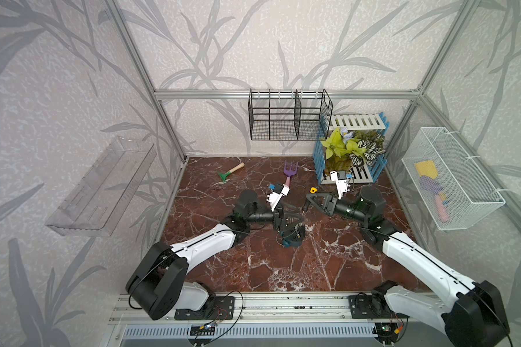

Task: Remove the battery from the alarm
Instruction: Adjust the screwdriver.

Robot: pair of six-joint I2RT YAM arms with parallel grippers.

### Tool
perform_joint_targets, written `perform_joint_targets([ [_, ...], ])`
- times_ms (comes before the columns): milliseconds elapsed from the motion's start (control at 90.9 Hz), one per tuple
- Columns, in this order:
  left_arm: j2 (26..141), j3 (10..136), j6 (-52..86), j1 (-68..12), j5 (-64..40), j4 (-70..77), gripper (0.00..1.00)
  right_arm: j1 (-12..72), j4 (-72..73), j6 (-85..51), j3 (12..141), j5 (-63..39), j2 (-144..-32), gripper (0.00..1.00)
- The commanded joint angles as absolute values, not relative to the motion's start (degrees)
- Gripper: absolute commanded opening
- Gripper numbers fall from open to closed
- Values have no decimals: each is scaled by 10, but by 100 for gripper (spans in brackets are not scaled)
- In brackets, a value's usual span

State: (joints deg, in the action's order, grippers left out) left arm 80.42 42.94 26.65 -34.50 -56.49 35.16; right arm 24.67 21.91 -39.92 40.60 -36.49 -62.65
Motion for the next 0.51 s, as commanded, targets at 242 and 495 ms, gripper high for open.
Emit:
perform_joint_targets([
  [242,839,474,241,-354,-638,327,29,262,230,-378,427,-347,-603,0],
  [495,856,496,216,-353,-663,303,0,262,214,-373,430,-350,-600,7],
])
